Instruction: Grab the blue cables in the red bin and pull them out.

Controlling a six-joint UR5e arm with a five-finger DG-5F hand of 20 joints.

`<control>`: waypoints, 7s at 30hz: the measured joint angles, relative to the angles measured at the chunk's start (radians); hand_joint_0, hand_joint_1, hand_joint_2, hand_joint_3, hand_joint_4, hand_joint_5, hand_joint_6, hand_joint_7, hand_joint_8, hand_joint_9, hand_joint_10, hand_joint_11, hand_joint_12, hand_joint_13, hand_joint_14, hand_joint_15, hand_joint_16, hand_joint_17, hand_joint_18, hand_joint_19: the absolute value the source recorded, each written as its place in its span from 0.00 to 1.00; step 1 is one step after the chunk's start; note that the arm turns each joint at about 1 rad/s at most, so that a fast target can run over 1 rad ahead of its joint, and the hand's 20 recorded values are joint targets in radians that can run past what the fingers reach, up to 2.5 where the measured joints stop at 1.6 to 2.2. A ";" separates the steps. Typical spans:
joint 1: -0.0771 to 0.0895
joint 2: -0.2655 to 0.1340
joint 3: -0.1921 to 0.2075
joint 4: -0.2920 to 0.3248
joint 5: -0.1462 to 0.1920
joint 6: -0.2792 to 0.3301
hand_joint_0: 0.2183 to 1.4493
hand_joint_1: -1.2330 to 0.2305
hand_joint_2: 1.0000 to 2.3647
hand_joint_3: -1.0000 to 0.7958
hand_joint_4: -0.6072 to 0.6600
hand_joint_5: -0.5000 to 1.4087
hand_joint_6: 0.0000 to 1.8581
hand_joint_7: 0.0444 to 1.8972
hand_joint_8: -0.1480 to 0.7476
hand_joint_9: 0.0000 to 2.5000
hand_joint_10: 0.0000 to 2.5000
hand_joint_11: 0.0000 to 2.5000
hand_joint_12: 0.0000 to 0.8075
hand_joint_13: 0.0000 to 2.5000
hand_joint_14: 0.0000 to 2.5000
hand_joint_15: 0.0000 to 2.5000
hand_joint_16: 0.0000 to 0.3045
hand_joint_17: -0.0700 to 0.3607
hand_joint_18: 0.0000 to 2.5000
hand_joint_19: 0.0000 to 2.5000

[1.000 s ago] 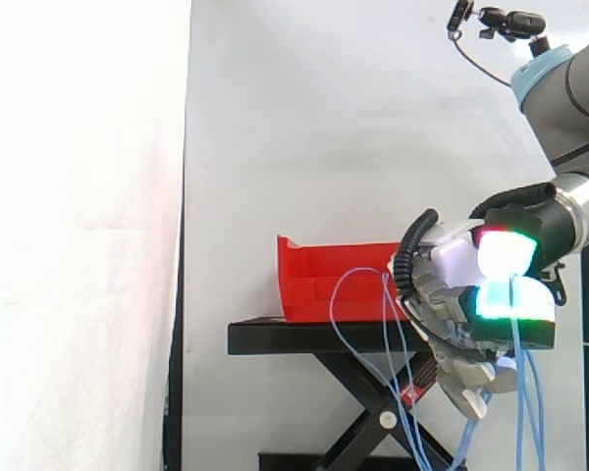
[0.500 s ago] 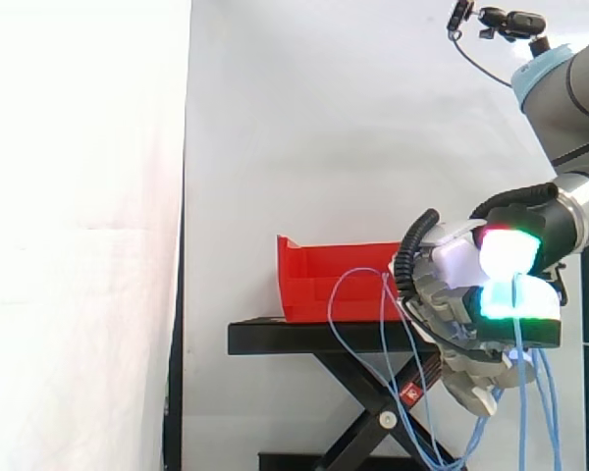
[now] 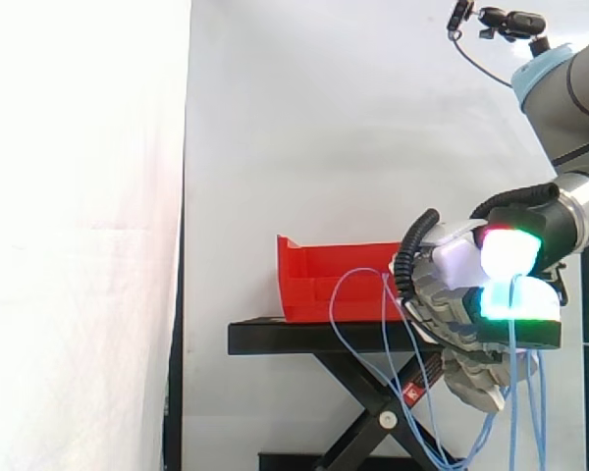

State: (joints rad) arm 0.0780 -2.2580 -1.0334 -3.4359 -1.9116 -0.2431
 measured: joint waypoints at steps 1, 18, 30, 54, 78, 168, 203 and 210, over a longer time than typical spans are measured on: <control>0.000 0.000 0.000 0.000 0.000 0.000 0.57 0.27 0.00 0.00 0.59 0.75 0.23 0.33 0.43 0.49 0.00 0.59 0.36 0.43 0.01 0.47 0.13 0.37 0.29 0.32; 0.000 0.000 0.000 0.000 0.000 -0.002 0.57 0.27 0.00 0.00 0.60 0.75 0.24 0.33 0.40 0.52 0.00 0.65 0.29 0.54 0.01 0.67 0.14 0.38 0.41 0.47; 0.001 0.000 0.000 0.000 0.000 -0.002 0.57 0.26 0.00 0.00 0.60 0.75 0.25 0.32 0.41 0.51 0.00 0.63 0.35 0.55 0.11 0.67 0.14 0.38 0.44 0.51; 0.010 0.000 0.000 0.005 0.001 -0.002 0.42 0.37 0.00 0.00 0.64 0.75 0.23 0.32 0.45 0.52 0.00 0.62 0.40 0.55 0.15 0.65 0.16 0.42 0.45 0.50; 0.012 0.000 0.000 0.006 0.002 -0.003 0.26 0.34 0.00 0.00 0.71 0.75 0.21 0.32 0.55 0.53 0.00 0.59 0.54 0.56 0.19 0.59 0.23 0.53 0.50 0.47; 0.020 0.000 0.000 0.010 0.003 -0.006 0.59 0.19 0.00 0.04 0.66 0.72 0.45 0.24 0.42 0.52 0.00 0.62 0.39 0.60 0.00 0.73 0.15 0.39 0.44 0.51; 0.028 0.000 -0.007 0.247 0.006 -0.006 0.63 0.19 0.00 0.05 0.63 0.70 0.54 0.20 0.41 0.53 0.08 0.66 0.43 0.47 0.74 0.42 0.14 0.38 0.52 0.58; 0.028 0.000 -0.093 0.321 0.005 -0.005 0.63 0.19 0.00 0.05 0.64 0.70 0.55 0.20 0.43 0.51 0.05 0.64 0.43 0.43 1.00 0.30 0.13 0.37 0.57 0.65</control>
State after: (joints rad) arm 0.1064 -2.2580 -1.1262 -3.1152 -1.9068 -0.2479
